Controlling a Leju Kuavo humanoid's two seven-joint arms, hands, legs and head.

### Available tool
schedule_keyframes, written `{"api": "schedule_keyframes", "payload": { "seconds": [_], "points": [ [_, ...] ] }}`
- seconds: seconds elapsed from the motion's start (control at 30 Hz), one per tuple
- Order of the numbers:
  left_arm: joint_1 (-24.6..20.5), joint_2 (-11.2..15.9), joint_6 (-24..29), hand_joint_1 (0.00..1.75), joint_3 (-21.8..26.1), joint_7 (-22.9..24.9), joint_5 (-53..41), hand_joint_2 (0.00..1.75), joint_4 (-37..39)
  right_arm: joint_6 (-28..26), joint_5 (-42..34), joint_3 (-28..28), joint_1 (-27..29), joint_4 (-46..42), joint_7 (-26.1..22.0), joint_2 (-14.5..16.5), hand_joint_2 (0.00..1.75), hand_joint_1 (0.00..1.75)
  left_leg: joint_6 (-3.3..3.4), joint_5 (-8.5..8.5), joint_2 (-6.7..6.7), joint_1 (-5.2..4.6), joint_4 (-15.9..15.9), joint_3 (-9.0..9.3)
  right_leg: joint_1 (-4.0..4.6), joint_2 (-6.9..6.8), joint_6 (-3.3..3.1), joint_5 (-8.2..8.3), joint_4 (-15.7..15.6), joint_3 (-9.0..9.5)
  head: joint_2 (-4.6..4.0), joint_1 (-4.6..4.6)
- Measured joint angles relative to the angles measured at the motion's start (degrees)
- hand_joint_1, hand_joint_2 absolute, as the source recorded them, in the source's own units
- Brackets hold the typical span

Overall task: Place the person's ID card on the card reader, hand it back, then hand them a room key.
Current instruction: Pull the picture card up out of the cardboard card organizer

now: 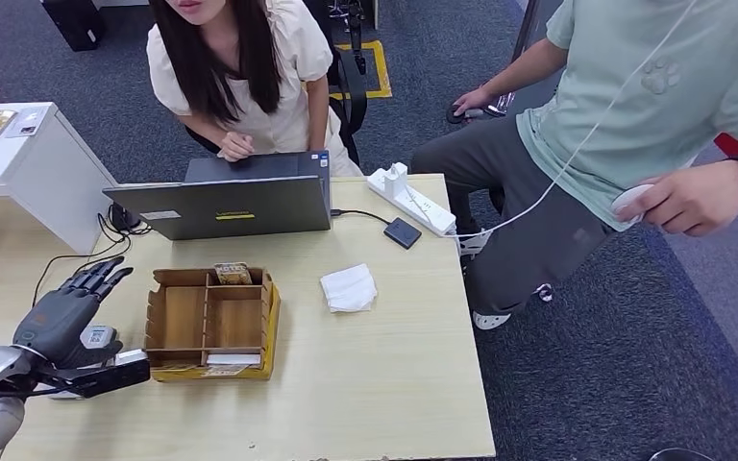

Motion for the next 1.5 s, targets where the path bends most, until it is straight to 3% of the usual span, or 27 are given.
{"api": "schedule_keyframes", "payload": {
  "seconds": [0.33,0.83,1.0,1.23,1.4,1.5],
  "points": [
    [-0.97,0.77,-0.38,0.00,0.44,-0.03,-0.48,1.75,-0.22,0.07,0.50,-0.95,0.12,-0.19,-0.10,0.25,1.75,0.00,0.00,0.00,0.01,0.01,0.00,0.00,0.01,0.01,0.00,0.00,0.00,0.00,-0.01,0.00],
    [-9.31,8.41,-7.02,0.00,0.63,-2.58,3.11,1.75,-1.33,0.07,1.46,-2.44,0.12,-0.19,-1.10,0.27,1.75,0.00,-0.02,0.03,0.01,0.01,0.00,0.00,0.02,0.02,-0.01,0.01,0.01,0.00,0.01,-0.02],
    [-11.89,12.64,-11.52,0.00,-1.12,-3.72,6.86,1.75,-2.10,0.04,2.12,-2.86,0.08,-0.16,-1.32,0.25,1.75,0.00,-0.02,0.03,0.03,0.02,0.00,0.00,0.02,0.04,-0.01,0.01,0.01,-0.03,-0.01,-0.02],
    [-19.89,20.35,-21.19,0.00,-7.14,-4.98,14.23,1.75,-3.90,-0.08,2.61,-3.83,-0.15,-0.02,-1.57,0.25,1.75,0.00,-0.02,0.03,0.03,0.03,0.00,-0.01,0.03,0.03,-0.02,0.01,0.01,-0.03,-0.01,-0.03],
    [-27.00,23.96,-27.27,0.00,-12.65,-5.19,16.35,1.75,-5.01,-0.31,3.07,-4.08,-0.31,0.36,-1.67,0.25,1.75,0.00,-0.02,0.03,0.05,0.03,0.00,-0.01,0.03,0.05,-0.02,0.02,0.01,-0.04,0.01,-0.04],
    [-33.80,25.75,-32.27,0.00,-17.95,-5.15,19.56,1.75,-5.85,-0.61,3.19,-4.25,-0.45,0.59,-1.72,0.21,1.75,0.00,-0.02,0.03,0.04,0.02,0.00,-0.02,0.03,0.02,-0.02,0.02,0.01,-0.04,0.01,-0.02]
  ]
}}
